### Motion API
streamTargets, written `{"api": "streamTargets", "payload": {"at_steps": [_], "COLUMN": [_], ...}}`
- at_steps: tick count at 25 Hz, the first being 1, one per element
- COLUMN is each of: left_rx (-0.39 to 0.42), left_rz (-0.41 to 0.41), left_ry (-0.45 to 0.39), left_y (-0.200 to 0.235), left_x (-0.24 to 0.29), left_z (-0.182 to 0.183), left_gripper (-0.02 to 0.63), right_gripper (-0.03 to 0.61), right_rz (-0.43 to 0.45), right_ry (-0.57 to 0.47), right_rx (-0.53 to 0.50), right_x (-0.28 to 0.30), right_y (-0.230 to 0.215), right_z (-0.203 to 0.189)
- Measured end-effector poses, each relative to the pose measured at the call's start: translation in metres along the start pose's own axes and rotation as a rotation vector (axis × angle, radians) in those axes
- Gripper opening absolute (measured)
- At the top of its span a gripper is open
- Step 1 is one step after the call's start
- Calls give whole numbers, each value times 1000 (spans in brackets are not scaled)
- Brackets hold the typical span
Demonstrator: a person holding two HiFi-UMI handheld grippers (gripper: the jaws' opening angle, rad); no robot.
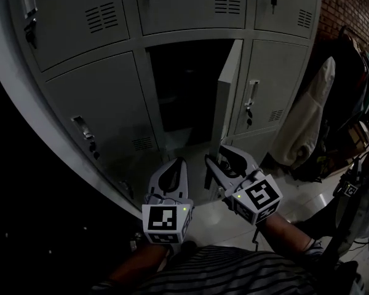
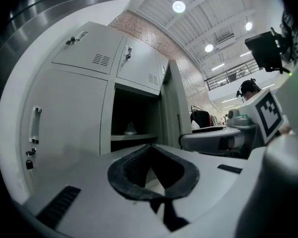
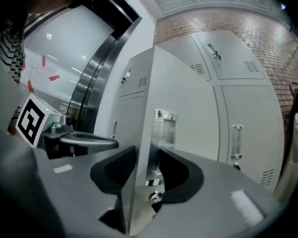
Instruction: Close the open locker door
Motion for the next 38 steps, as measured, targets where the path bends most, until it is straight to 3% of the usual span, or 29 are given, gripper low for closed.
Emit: {"api": "streamTargets", "payload": {"at_steps": [6,12,18,26,36,38], "left_rx": [5,-6,-11,-10,-22,-27], "left_rz": [50,82,69,65,65,71], "left_ry": [-8,4,3,26,21,26], "left_y": [58,113,140,153,143,139], "left_x": [-8,-5,7,14,14,11], "left_z": [-3,-13,-17,-29,-32,-31], "left_gripper": [5,5,5,5,3,5], "right_gripper": [127,127,132,118,112,215], "right_rz": [21,-43,-78,-86,-30,15], "right_ry": [-6,0,26,51,89,109], "right_rx": [-4,-12,-30,-49,-35,-15], "right_x": [63,124,173,201,207,201], "right_y": [34,51,51,47,46,50], "right_z": [2,2,1,0,-1,-2]}}
Point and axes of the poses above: the fingertips, and each gripper's own axes: x forward along the fingers, y to its left, z out of its top, the point moved 6 cm from there along -x, backward along the fingers, and after that the axes turned 14 degrees about -z, right-handed, at the moved point
